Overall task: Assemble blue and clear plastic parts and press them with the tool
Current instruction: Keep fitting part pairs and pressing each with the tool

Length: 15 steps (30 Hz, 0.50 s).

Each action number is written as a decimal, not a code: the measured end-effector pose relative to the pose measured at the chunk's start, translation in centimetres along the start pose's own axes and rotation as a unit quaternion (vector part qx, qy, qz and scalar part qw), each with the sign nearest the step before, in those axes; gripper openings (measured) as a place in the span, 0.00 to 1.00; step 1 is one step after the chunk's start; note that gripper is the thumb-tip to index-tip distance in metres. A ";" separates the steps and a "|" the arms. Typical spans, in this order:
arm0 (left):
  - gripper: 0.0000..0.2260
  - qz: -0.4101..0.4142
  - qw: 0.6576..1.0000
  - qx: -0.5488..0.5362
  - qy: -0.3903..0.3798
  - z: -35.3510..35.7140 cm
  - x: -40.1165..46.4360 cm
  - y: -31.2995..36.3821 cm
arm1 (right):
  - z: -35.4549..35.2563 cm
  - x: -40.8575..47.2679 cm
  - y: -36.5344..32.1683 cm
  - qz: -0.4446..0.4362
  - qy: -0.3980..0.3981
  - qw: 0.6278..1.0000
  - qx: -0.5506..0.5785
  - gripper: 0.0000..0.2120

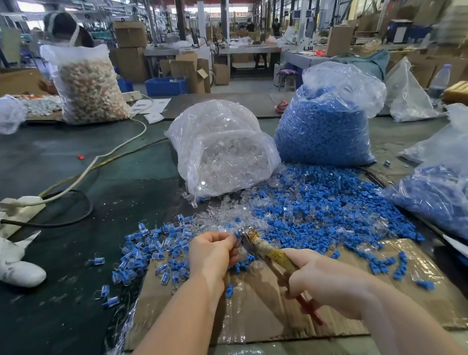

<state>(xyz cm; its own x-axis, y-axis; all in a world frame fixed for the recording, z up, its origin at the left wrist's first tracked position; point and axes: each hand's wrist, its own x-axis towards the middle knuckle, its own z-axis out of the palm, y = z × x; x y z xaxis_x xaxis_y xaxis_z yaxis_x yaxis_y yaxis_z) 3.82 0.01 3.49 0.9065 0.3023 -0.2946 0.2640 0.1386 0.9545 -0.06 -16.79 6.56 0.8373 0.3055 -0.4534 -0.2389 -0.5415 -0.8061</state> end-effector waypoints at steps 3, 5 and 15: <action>0.02 -0.004 1.000 0.015 -0.010 0.0 0.0 0.1 | 0.1 0.2 0.0 -0.002 0.000 1.000 -0.007 0.15; 0.02 -0.004 1.000 0.019 -0.012 0.0 0.0 0.0 | 0.4 0.2 0.0 -0.006 0.005 1.000 -0.015 0.14; 0.03 0.003 1.000 0.004 -0.005 0.4 -0.2 -0.3 | 0.9 0.1 -0.1 -0.047 0.035 0.997 -0.057 0.18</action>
<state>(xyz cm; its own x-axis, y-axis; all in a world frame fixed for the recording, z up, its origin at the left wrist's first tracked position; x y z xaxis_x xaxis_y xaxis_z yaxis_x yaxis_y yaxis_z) 3.71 -0.50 3.31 0.9113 0.2934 -0.2888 0.2613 0.1298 0.9565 -0.42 -15.99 6.27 0.8865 0.3052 -0.3477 -0.1046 -0.5999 -0.7932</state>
